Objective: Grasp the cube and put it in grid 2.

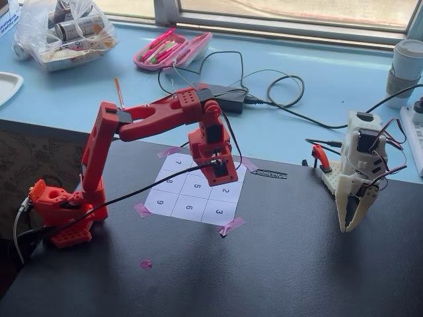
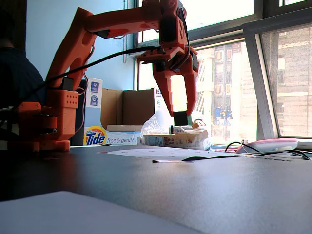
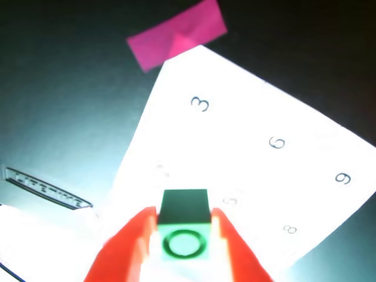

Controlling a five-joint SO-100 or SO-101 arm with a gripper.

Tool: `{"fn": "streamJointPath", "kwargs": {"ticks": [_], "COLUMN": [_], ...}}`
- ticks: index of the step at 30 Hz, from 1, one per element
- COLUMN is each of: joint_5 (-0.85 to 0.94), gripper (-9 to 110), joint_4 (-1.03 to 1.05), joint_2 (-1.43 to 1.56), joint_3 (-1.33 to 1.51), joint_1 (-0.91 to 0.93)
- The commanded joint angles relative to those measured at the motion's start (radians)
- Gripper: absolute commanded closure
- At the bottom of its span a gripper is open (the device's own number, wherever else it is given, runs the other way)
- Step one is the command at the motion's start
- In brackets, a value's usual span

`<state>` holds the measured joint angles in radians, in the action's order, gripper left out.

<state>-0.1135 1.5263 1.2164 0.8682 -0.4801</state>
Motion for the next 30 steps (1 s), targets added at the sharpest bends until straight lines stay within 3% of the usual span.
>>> {"fn": "streamJointPath", "kwargs": {"ticks": [1,28,30], "joint_5": [-0.006,-0.021,-0.008], "gripper": [101,101,97], "joint_4": [-0.008,-0.133,-0.129], "joint_2": [0.002,-0.232,-0.239], "joint_3": [-0.071,-0.072,-0.072], "joint_1": [0.003,-0.044,-0.048]}}
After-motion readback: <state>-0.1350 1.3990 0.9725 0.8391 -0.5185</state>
